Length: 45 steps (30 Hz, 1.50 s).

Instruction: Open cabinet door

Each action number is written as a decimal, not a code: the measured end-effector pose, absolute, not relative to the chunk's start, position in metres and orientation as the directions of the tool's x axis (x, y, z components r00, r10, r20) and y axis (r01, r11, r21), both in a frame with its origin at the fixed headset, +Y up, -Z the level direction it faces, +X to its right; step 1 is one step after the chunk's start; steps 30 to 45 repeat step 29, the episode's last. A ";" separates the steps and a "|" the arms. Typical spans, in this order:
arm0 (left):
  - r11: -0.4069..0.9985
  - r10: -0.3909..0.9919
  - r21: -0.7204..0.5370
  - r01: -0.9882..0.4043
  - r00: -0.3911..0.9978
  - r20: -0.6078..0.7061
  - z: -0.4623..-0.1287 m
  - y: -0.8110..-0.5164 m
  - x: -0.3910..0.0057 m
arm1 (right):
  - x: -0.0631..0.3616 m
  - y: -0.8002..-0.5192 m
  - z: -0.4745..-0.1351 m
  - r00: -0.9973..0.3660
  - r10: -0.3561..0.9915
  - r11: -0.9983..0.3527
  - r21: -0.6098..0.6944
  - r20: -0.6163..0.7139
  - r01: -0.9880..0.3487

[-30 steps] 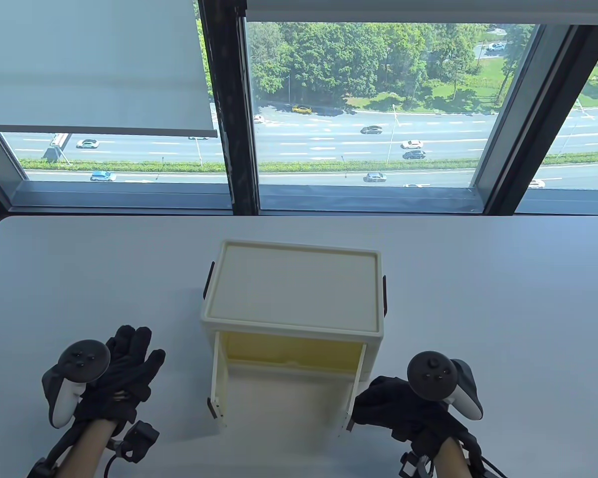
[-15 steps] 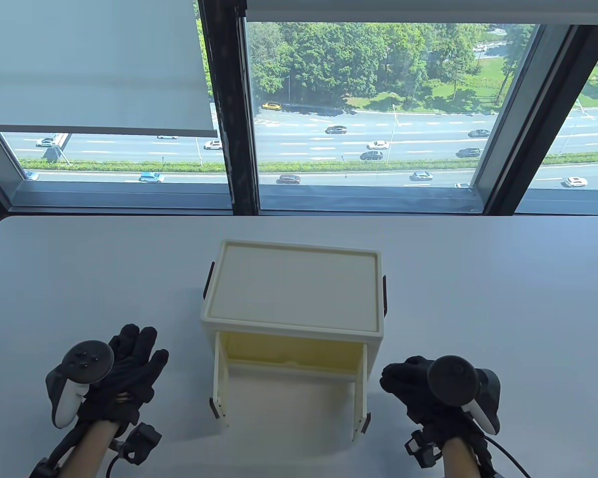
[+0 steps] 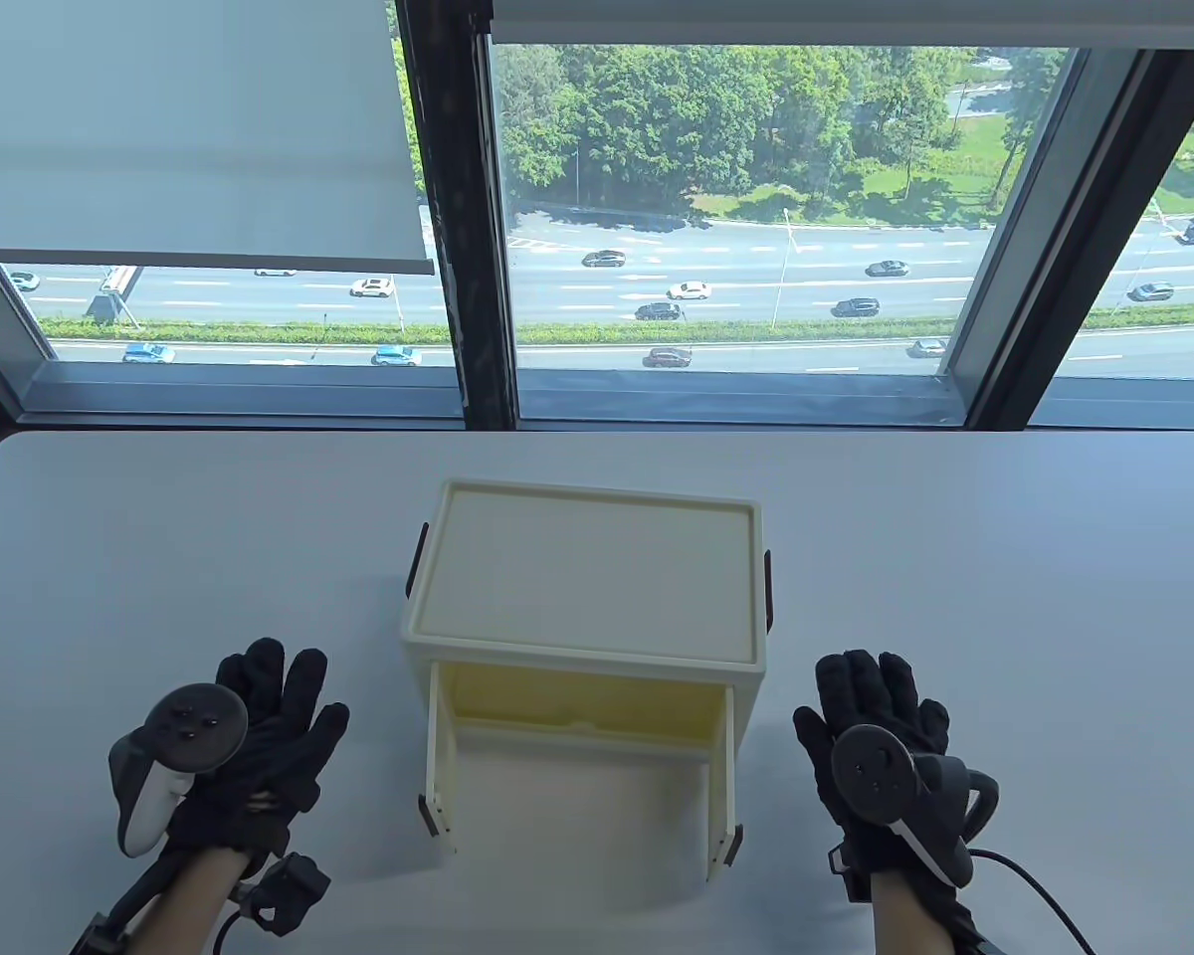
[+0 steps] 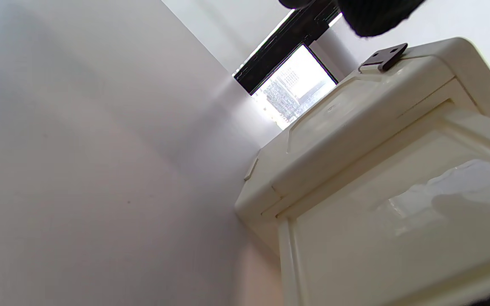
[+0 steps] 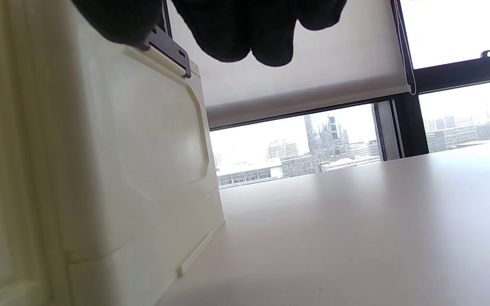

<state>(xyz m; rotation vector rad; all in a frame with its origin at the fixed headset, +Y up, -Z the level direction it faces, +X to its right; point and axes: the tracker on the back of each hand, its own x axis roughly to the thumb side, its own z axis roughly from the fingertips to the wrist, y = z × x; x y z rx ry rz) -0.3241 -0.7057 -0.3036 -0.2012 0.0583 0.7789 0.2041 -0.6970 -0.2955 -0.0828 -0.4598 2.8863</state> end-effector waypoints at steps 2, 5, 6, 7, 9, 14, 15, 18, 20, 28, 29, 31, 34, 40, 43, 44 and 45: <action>0.705 0.681 -0.156 -0.692 0.721 -0.125 -0.304 -0.706 -0.324 | 0.204 -0.698 -0.296 -0.977 0.212 -0.932 -0.305 -0.025 -0.195; 0.723 0.663 -0.149 -0.675 0.738 -0.126 -0.304 -0.707 -0.323 | 0.203 -0.700 -0.298 -0.976 0.212 -0.942 -0.274 -0.040 -0.193; 0.731 0.654 -0.146 -0.666 0.746 -0.124 -0.304 -0.707 -0.323 | 0.203 -0.702 -0.299 -0.975 0.214 -0.949 -0.249 -0.054 -0.195; 0.737 0.648 -0.145 -0.660 0.751 -0.122 -0.304 -0.707 -0.323 | 0.204 -0.703 -0.300 -0.973 0.220 -0.955 -0.220 -0.067 -0.200; 0.751 0.634 -0.141 -0.645 0.764 -0.119 -0.304 -0.707 -0.322 | 0.205 -0.707 -0.301 -0.967 0.241 -0.962 -0.151 -0.077 -0.228; 0.763 0.621 -0.141 -0.630 0.776 -0.108 -0.304 -0.707 -0.320 | 0.207 -0.709 -0.302 -0.963 0.253 -0.961 -0.137 -0.089 -0.239; 0.764 0.620 -0.143 -0.629 0.777 -0.108 -0.304 -0.707 -0.320 | 0.207 -0.709 -0.302 -0.963 0.253 -0.961 -0.136 -0.089 -0.240; 0.764 0.620 -0.142 -0.630 0.777 -0.109 -0.304 -0.707 -0.321 | 0.207 -0.709 -0.302 -0.964 0.251 -0.962 -0.136 -0.089 -0.238; 0.763 0.621 -0.141 -0.631 0.776 -0.110 -0.304 -0.707 -0.321 | 0.207 -0.709 -0.302 -0.964 0.251 -0.962 -0.137 -0.088 -0.238; 0.763 0.621 -0.142 -0.631 0.776 -0.112 -0.305 -0.708 -0.321 | 0.207 -0.708 -0.301 -0.963 0.253 -0.961 -0.135 -0.091 -0.239; 0.763 0.621 -0.142 -0.631 0.776 -0.112 -0.305 -0.708 -0.321 | 0.207 -0.708 -0.301 -0.963 0.253 -0.961 -0.135 -0.092 -0.240; 0.763 0.621 -0.142 -0.631 0.776 -0.112 -0.305 -0.708 -0.321 | 0.207 -0.708 -0.301 -0.963 0.253 -0.961 -0.135 -0.092 -0.240; 0.763 0.621 -0.142 -0.631 0.776 -0.112 -0.305 -0.708 -0.321 | 0.207 -0.708 -0.301 -0.963 0.253 -0.961 -0.135 -0.092 -0.240; 0.763 0.621 -0.142 -0.631 0.776 -0.112 -0.305 -0.708 -0.321 | 0.207 -0.708 -0.301 -0.963 0.253 -0.961 -0.135 -0.092 -0.240; 0.763 0.621 -0.142 -0.631 0.776 -0.112 -0.305 -0.708 -0.321 | 0.207 -0.708 -0.301 -0.963 0.253 -0.961 -0.135 -0.092 -0.240; 0.763 0.621 -0.142 -0.631 0.776 -0.112 -0.305 -0.708 -0.321 | 0.207 -0.708 -0.301 -0.963 0.253 -0.961 -0.135 -0.092 -0.240; 0.763 0.621 -0.142 -0.631 0.776 -0.112 -0.305 -0.708 -0.321 | 0.207 -0.708 -0.301 -0.963 0.253 -0.961 -0.135 -0.092 -0.240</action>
